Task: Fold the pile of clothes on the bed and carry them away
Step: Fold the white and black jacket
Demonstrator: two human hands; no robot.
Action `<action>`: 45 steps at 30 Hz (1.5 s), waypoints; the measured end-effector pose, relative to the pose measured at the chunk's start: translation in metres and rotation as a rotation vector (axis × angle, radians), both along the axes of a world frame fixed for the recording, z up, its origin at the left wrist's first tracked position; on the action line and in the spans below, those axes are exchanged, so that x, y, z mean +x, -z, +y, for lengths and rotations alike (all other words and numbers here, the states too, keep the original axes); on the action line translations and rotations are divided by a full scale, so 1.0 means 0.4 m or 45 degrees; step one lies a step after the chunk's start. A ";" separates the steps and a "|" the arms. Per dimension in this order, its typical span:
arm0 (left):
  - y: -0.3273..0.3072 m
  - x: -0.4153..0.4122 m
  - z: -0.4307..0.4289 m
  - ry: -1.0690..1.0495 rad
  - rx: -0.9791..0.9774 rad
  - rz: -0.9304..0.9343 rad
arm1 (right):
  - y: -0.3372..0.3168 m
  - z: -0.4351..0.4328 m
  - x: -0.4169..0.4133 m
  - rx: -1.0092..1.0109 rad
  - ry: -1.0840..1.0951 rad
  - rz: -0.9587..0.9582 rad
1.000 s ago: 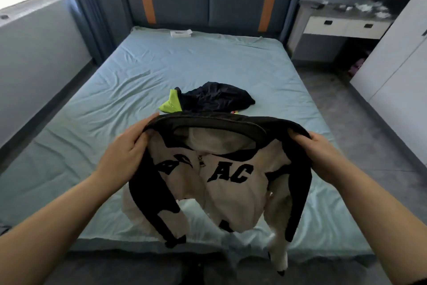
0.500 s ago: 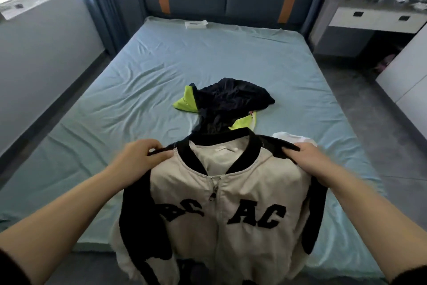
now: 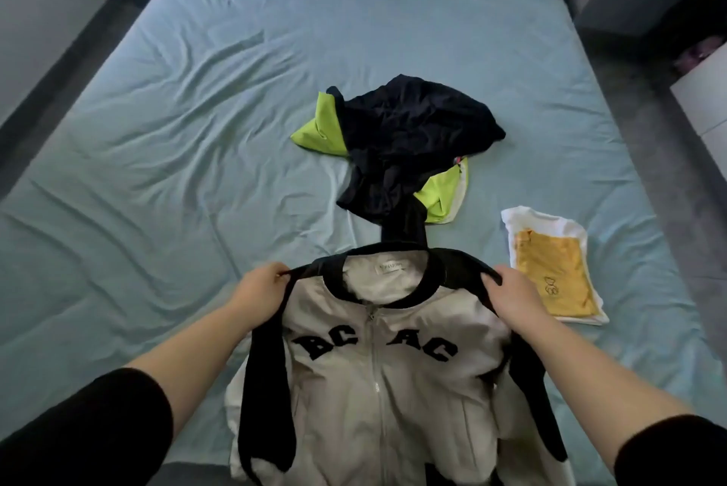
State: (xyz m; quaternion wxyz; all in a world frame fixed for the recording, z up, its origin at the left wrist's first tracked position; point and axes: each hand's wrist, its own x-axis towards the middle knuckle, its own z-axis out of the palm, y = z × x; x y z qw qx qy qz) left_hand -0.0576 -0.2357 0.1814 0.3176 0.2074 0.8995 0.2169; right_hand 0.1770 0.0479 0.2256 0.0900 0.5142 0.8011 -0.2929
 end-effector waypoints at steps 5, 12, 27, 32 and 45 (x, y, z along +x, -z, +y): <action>0.119 -0.065 0.061 -0.183 0.068 -0.106 | 0.112 0.061 -0.081 0.094 -0.086 -0.112; 0.331 -0.056 0.125 -0.186 -0.136 -0.190 | 0.388 0.129 -0.186 0.110 -0.400 -0.368; 0.483 -0.103 0.219 -0.266 0.173 0.166 | 0.625 0.258 -0.246 0.419 -0.559 0.046; 0.433 -0.268 0.354 -0.216 0.210 0.333 | 0.542 0.411 -0.364 0.602 -0.496 0.037; 0.566 0.007 0.132 0.457 -0.492 0.455 | 0.694 -0.158 -0.326 0.180 -1.255 -0.193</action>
